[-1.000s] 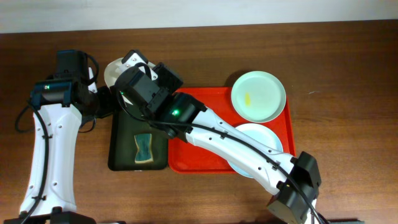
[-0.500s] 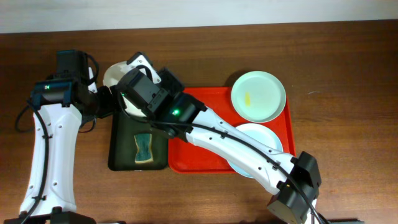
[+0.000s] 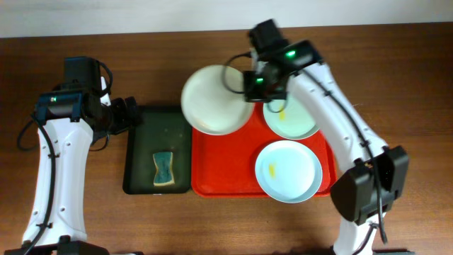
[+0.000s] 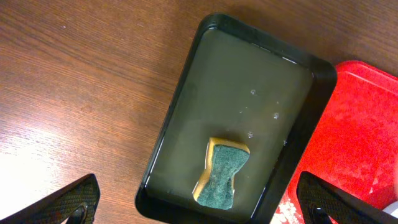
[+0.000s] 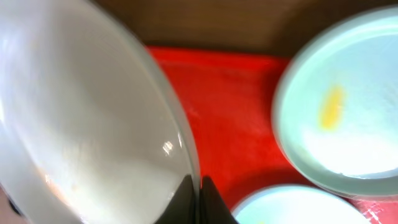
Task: Clean dirty plates on tray and stack at the side
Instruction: 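Carry the white plate right and set it on the table beside the red tray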
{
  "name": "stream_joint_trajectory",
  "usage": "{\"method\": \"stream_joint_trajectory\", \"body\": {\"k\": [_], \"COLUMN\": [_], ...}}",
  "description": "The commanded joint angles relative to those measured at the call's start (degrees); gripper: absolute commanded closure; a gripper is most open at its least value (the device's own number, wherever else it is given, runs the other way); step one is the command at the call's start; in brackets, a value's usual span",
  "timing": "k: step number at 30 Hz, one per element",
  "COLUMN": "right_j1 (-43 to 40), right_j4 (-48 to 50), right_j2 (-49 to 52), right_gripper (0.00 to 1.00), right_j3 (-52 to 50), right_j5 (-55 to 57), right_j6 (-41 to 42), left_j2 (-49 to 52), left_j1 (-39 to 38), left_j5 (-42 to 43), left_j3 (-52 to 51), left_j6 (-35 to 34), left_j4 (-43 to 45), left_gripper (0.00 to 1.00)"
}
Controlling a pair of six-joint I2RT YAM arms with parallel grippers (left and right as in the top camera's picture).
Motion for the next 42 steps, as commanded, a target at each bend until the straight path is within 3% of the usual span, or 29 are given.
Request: {"method": "stream_joint_trajectory", "body": {"k": [1, 10, 19, 25, 35, 39, 42], "right_j1": [-8.5, -38.0, -57.4, -61.5, -61.4, -61.4, -61.2], "right_j4": [-5.4, -18.5, -23.0, -19.4, 1.7, 3.8, 2.7], "right_j2": [-1.4, -1.4, -1.4, -1.4, -1.4, -1.4, -1.6], "right_gripper": [0.96, 0.96, 0.96, 0.96, 0.96, 0.96, 0.79], "right_j3": [0.9, 0.9, 0.7, -6.9, -31.2, -33.0, -32.4], "right_j5": [-2.5, -8.1, -8.1, -7.8, -0.3, -0.3, -0.3], "right_j6": [-2.8, -5.3, -9.4, -9.4, -6.5, -5.9, -5.9], "left_j2": [-0.2, -0.2, -0.2, -0.2, -0.2, -0.2, -0.2], "left_j1": [0.1, 0.1, 0.1, 0.1, 0.1, 0.1, 0.1], "left_j5": [0.4, 0.4, 0.4, 0.4, 0.4, 0.4, 0.4], "left_j3": [0.3, 0.3, 0.3, 0.3, 0.3, 0.3, 0.3], "left_j6": [-0.5, -0.5, -0.5, -0.5, -0.5, -0.5, -0.5], "left_j4": [-0.1, -0.1, -0.1, -0.1, -0.1, -0.1, -0.1], "left_gripper": [0.01, 0.01, 0.01, 0.01, 0.01, 0.01, 0.01]}}
